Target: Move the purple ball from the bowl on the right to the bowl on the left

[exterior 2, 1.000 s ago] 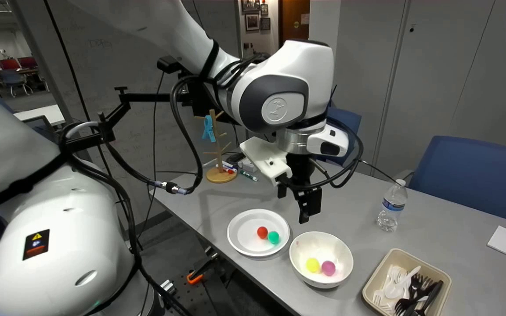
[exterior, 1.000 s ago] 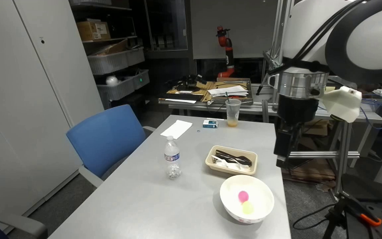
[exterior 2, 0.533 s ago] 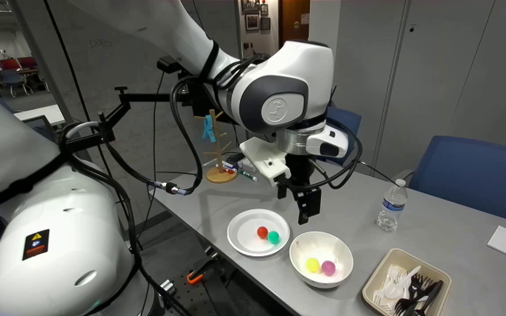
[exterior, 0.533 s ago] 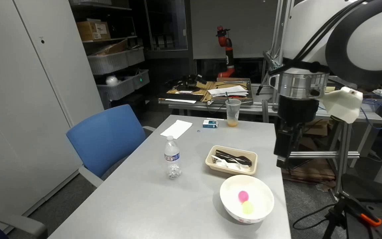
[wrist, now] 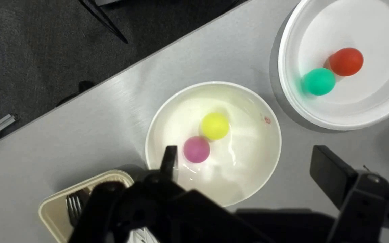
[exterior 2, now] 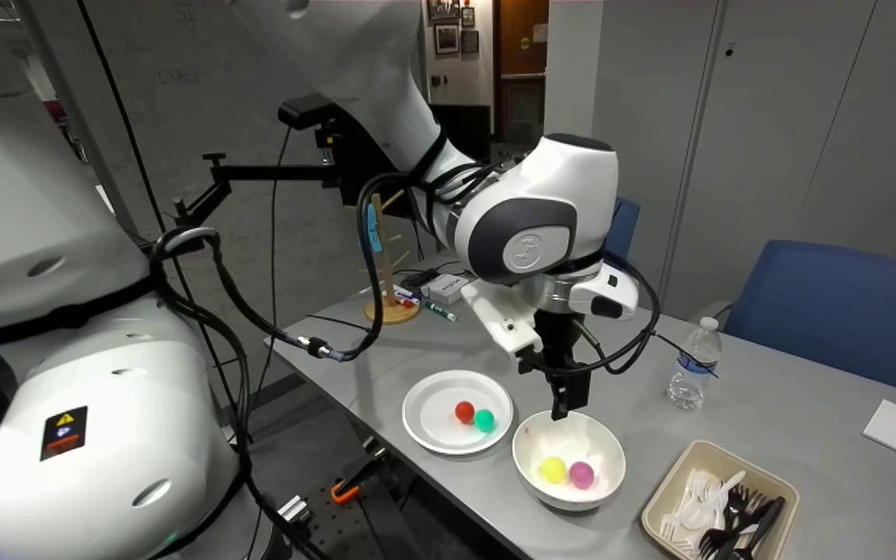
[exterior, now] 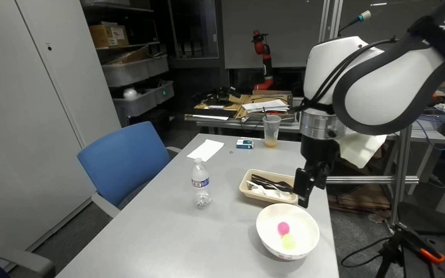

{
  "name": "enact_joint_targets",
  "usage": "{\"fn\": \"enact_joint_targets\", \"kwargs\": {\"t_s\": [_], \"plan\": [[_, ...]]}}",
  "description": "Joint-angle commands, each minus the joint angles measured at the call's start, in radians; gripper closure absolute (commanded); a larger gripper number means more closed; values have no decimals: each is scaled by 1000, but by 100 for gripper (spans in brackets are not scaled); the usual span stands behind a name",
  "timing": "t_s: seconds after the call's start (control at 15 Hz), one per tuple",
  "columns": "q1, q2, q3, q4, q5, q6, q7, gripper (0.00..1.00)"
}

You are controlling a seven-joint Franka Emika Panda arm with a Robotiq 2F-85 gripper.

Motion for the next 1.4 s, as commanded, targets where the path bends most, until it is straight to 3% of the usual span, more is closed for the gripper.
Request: {"fn": "enact_joint_targets", "kwargs": {"t_s": [0.0, 0.6, 1.33], "plan": [[-4, 20, 4, 13, 5, -1, 0, 0], [-1, 81, 10, 27, -3, 26, 38, 0], [-1, 226, -15, 87, -10, 188, 253, 0]]}}
